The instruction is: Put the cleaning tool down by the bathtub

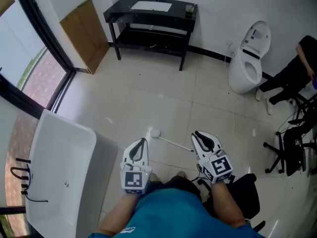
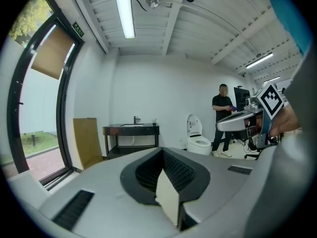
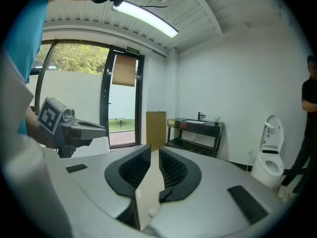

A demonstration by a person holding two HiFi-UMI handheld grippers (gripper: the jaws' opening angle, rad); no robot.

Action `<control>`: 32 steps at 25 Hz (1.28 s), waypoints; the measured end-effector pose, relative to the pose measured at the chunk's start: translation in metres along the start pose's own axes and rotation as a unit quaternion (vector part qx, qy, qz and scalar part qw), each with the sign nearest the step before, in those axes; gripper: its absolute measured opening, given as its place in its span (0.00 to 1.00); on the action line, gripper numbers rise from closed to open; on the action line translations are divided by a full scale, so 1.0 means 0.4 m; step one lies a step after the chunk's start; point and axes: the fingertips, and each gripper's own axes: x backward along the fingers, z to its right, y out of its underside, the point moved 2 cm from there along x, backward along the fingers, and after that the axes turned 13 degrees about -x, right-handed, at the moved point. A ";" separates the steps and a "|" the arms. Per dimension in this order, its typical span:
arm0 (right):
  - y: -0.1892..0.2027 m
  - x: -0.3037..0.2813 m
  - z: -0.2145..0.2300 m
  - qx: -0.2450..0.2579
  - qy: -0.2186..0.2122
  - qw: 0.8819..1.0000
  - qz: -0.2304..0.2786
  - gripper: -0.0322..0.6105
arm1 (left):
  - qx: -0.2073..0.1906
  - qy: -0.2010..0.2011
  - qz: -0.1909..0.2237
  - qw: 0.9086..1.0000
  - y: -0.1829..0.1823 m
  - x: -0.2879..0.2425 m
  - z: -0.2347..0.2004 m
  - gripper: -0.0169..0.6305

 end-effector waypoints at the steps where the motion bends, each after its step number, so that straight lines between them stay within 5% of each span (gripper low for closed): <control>1: 0.010 -0.013 0.005 0.001 -0.009 1.000 -0.007 0.17 | 0.001 -0.004 0.000 1.000 0.002 -0.005 -0.002 0.03; 6: 0.096 -0.121 0.046 0.014 -0.057 0.997 -0.054 0.17 | 0.000 -0.041 -0.009 0.999 0.043 -0.052 -0.035 0.03; 15: 0.318 -0.303 0.152 0.048 -0.126 0.980 -0.147 0.20 | 0.023 -0.091 -0.059 0.994 0.260 -0.165 -0.027 0.03; 24: 0.716 -0.497 0.223 0.060 -0.135 0.967 -0.209 0.21 | 0.038 -0.099 -0.084 0.991 0.626 -0.225 0.011 0.03; 32: 1.096 -0.654 0.294 0.087 -0.148 0.957 -0.232 0.23 | 0.023 -0.128 -0.062 0.989 0.944 -0.325 0.001 0.03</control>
